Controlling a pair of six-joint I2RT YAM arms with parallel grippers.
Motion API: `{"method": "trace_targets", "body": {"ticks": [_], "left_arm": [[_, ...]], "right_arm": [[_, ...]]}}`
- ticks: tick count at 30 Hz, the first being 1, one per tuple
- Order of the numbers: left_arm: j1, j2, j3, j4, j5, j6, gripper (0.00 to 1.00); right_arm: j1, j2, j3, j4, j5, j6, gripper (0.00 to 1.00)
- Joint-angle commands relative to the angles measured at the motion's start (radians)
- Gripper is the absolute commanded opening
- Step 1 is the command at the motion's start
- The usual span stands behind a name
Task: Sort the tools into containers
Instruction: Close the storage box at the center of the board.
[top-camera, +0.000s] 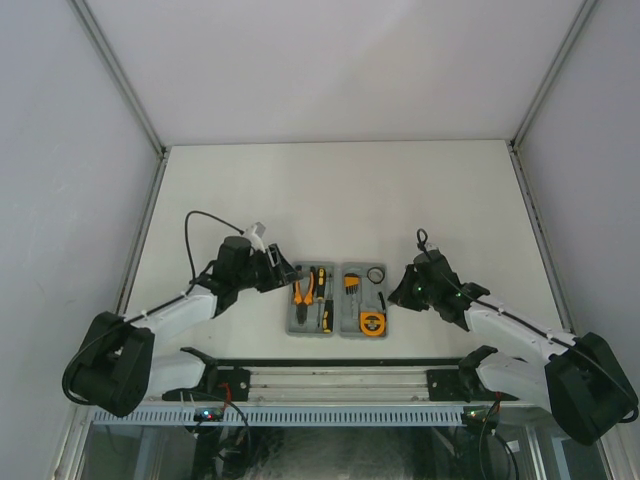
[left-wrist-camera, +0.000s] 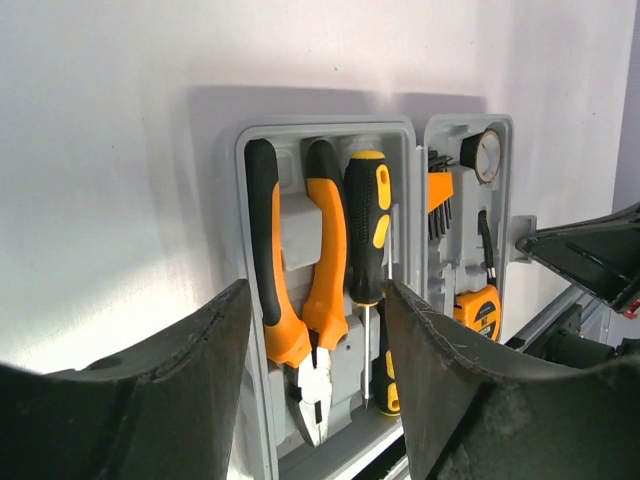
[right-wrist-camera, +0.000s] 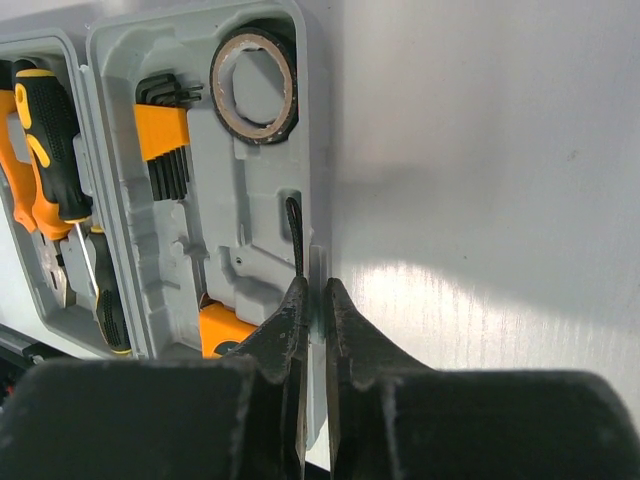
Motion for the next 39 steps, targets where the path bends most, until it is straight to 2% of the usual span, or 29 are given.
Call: {"method": "trace_targets", "body": {"ticks": [1, 6, 15, 20, 26, 39], "left_arm": [[0.011, -0.068, -0.061, 0.002, 0.005, 0.001, 0.60], [0.011, -0.088, -0.126, 0.035, 0.008, 0.001, 0.60], [0.009, -0.034, -0.182, 0.236, 0.143, -0.019, 0.66], [0.009, 0.004, -0.178, 0.290, 0.194, -0.028, 0.68], [0.009, -0.022, -0.163, 0.304, 0.217, -0.044, 0.64], [-0.007, -0.203, -0.130, 0.256, 0.248, -0.078, 0.56]], "right_arm": [[-0.006, -0.007, -0.017, 0.039, -0.005, -0.008, 0.00], [-0.006, 0.003, -0.022, 0.051, -0.014, -0.008, 0.00], [-0.006, 0.015, -0.026, 0.070, -0.028, -0.008, 0.00], [-0.006, 0.020, -0.028, 0.079, -0.030, -0.005, 0.00], [-0.006, 0.010, -0.041, 0.092, -0.036, -0.001, 0.00], [-0.006, 0.061, -0.069, 0.221, -0.107, 0.034, 0.00]]}}
